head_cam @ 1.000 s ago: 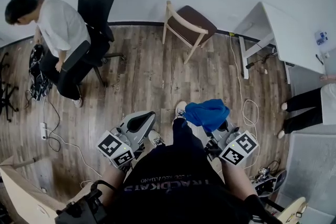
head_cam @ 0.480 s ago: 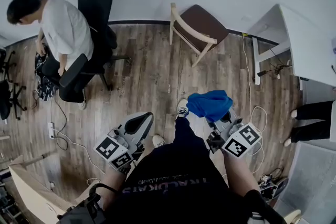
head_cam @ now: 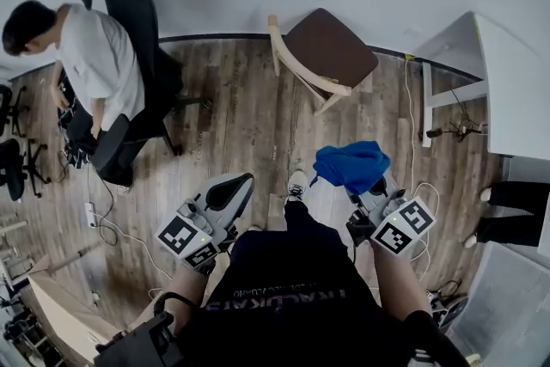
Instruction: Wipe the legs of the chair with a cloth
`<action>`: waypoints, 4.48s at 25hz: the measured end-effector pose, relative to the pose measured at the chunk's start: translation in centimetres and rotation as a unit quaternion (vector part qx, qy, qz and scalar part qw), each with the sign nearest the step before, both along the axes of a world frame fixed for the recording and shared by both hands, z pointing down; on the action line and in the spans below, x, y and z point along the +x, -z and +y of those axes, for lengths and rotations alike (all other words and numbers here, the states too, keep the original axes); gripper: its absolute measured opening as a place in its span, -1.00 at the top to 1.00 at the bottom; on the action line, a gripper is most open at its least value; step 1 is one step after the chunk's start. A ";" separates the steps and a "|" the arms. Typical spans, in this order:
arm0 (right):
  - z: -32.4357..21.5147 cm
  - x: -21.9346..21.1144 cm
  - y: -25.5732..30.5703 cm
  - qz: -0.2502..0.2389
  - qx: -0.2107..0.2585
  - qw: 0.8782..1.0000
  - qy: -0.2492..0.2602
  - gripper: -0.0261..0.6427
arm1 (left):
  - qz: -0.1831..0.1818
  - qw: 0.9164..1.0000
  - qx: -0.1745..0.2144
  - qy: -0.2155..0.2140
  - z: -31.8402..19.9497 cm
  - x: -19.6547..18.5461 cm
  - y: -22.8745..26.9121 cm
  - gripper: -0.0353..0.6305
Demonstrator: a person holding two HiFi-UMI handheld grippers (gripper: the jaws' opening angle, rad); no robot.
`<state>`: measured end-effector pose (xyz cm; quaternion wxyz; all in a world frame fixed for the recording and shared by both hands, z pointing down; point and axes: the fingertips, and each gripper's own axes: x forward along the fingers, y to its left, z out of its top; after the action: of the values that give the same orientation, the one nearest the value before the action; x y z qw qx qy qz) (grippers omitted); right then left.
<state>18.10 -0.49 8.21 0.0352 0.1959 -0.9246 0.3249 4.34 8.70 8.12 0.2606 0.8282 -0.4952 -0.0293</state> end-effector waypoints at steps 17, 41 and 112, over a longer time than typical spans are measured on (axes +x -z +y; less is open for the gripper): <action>-9.6 -3.3 -6.0 0.048 -0.033 0.996 -0.065 0.73 | 0.033 0.993 -0.032 -0.104 -11.4 -2.1 -5.7 0.90; -12.4 -8.4 -30.9 0.075 -0.142 0.968 -0.193 0.73 | -0.026 0.968 0.023 -0.247 -14.5 -8.9 -28.6 0.90; -19.7 -3.4 -94.6 0.056 -0.281 0.933 -0.216 0.73 | -0.123 0.956 0.142 -0.226 -26.1 -12.2 -58.4 0.90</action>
<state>14.70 -20.19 102.84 0.0694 0.3910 -0.7271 0.5601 -7.90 -17.43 66.49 0.0774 0.9442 -0.3142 0.0622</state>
